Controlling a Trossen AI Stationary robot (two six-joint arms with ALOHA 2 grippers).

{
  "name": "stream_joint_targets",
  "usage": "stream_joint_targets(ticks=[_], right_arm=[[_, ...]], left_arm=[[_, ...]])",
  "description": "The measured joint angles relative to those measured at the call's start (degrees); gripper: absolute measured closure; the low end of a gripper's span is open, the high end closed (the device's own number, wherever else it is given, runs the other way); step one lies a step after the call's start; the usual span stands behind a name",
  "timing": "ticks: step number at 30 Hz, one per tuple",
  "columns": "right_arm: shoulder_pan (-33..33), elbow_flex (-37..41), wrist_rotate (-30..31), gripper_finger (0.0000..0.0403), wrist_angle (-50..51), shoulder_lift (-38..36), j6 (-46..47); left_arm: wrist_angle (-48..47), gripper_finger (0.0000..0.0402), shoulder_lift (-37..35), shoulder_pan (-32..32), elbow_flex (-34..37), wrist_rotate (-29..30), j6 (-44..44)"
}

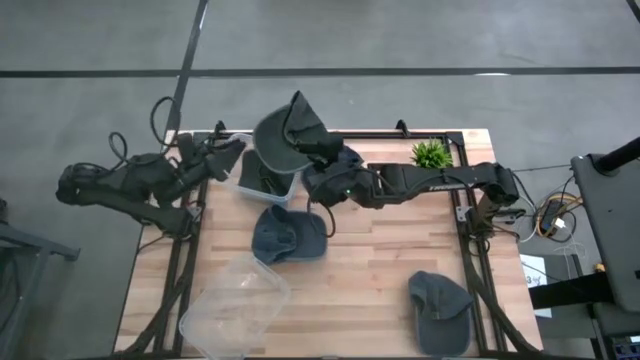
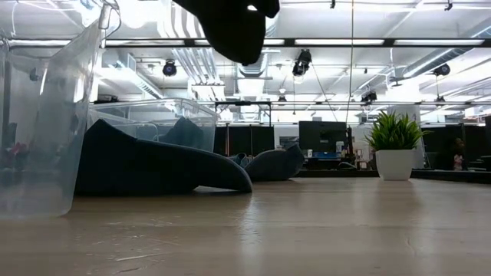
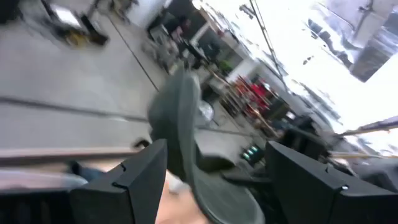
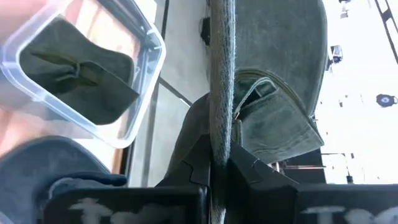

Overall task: Pick & Place hat
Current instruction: Put the gray cap into the top transparent bin

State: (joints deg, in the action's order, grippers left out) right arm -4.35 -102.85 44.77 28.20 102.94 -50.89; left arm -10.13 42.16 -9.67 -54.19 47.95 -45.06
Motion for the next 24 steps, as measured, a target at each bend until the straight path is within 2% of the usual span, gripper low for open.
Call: stream_joint_targets(ticks=[6,18,24], right_arm=[[0.14,0.0,0.0,0.0392,-0.91,0.0,-2.11],[-0.57,0.0,0.01,0.0392,-0.86,0.0,-3.59],[-0.73,0.0,0.02,0.0392,-0.88,0.0,-3.59]], left_arm=[[0.16,0.0138,2.04,0.25,0.13,-1.79,-4.63],[0.28,0.0138,6.17,6.39,0.13,-1.43,-6.57],[0.6,0.0154,7.95,8.61,0.11,-4.22,-7.22]])
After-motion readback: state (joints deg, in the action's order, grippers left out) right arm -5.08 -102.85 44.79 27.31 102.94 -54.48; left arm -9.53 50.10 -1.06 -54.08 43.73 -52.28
